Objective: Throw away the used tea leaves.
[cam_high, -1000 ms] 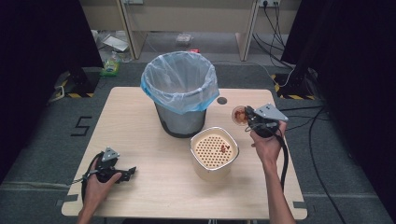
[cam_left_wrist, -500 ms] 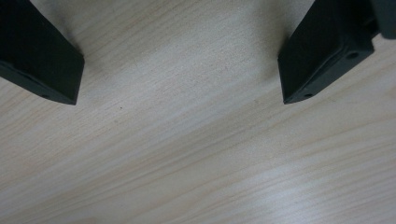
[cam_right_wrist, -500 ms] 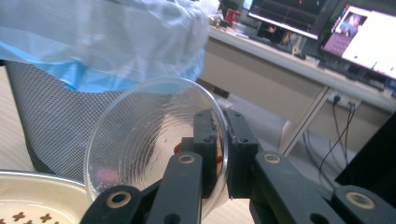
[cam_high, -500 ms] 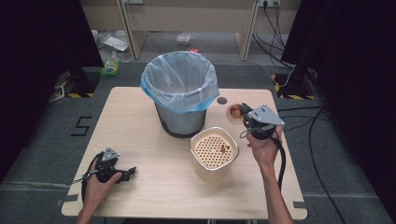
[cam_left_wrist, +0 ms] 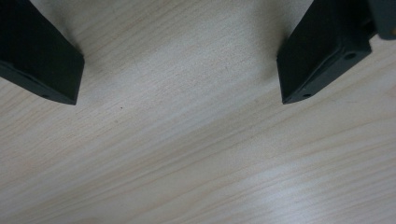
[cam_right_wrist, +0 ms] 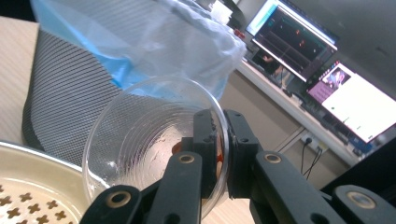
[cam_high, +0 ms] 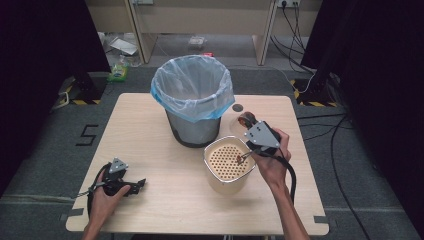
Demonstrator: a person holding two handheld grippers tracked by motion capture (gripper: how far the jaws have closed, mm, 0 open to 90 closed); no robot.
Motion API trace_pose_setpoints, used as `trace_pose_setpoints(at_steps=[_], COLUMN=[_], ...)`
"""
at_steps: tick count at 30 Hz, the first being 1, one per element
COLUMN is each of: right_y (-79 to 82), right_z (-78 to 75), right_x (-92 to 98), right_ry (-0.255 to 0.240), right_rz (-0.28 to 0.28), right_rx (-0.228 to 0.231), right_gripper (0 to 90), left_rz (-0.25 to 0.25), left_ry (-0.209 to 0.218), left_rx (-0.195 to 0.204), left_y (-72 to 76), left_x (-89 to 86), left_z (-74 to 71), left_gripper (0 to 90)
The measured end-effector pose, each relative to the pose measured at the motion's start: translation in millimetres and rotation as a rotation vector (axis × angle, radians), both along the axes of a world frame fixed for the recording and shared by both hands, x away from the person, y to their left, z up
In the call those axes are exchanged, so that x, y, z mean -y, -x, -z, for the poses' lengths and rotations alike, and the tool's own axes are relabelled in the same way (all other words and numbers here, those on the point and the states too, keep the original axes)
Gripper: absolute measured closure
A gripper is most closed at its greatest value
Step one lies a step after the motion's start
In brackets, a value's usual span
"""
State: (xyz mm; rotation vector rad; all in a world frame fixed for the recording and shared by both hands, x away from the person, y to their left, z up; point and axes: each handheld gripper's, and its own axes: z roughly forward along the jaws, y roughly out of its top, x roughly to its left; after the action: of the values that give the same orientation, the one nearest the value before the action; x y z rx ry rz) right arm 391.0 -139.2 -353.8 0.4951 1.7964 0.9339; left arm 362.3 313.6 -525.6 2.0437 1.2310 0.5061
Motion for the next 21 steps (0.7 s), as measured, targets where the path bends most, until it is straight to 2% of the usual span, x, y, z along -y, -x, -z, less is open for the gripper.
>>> trace_pose_setpoints(at_steps=[1,2,3,5,7,9,10,11,12,14,15,17,19,21], right_y=[1.3,1.3,4.7,8.4,12.5,14.8,21.0,21.0,27.9,31.4,32.0,31.5,31.2,37.0], right_z=[1.5,1.5,5.0,7.4,9.0,9.0,8.2,8.2,6.7,9.1,12.2,20.0,26.7,28.3], right_x=[-1.7,-1.7,-4.8,-7.0,-8.4,-8.7,-9.4,-9.4,-11.4,-13.7,-15.1,-19.1,-23.3,-28.8], right_ry=[0.023,0.023,0.066,0.106,0.137,0.146,0.158,0.158,0.201,0.249,0.300,0.370,0.413,0.454], right_rz=[-0.006,-0.006,-0.019,-0.027,-0.029,-0.033,-0.041,-0.041,-0.037,-0.025,-0.015,0.000,0.004,0.000], right_rx=[0.008,0.008,0.030,0.054,0.090,0.108,0.157,0.157,0.214,0.269,0.307,0.350,0.369,0.424], right_gripper=[85.0,85.0,85.1,85.1,85.2,85.3,85.4,85.4,85.6,85.7,85.9,85.9,85.9,86.3], left_rz=[0.001,0.001,0.001,0.001,0.001,0.000,0.000,0.000,0.000,0.000,0.000,0.000,0.000,0.000], left_ry=[-0.001,-0.001,0.000,-0.001,-0.001,-0.001,0.000,0.000,0.000,-0.001,-0.001,-0.001,-0.001,0.002], left_rx=[0.001,0.001,0.000,0.001,0.002,0.002,0.002,0.002,0.002,0.002,0.002,0.002,0.002,0.000], left_y=[0.1,0.1,0.0,0.1,0.1,0.2,0.3,0.3,0.3,0.3,0.3,0.2,0.2,0.2], left_x=[0.1,0.1,0.0,0.1,0.1,0.2,0.3,0.3,0.3,0.2,0.2,0.2,0.2,0.2], left_z=[0.0,0.0,0.0,0.0,0.0,0.0,0.1,0.1,0.0,0.0,0.0,0.0,0.0,0.1], left_gripper=[0.0,0.0,0.0,0.0,0.0,0.0,0.0,0.0,0.0,0.0,0.0,0.0,0.0,0.0])
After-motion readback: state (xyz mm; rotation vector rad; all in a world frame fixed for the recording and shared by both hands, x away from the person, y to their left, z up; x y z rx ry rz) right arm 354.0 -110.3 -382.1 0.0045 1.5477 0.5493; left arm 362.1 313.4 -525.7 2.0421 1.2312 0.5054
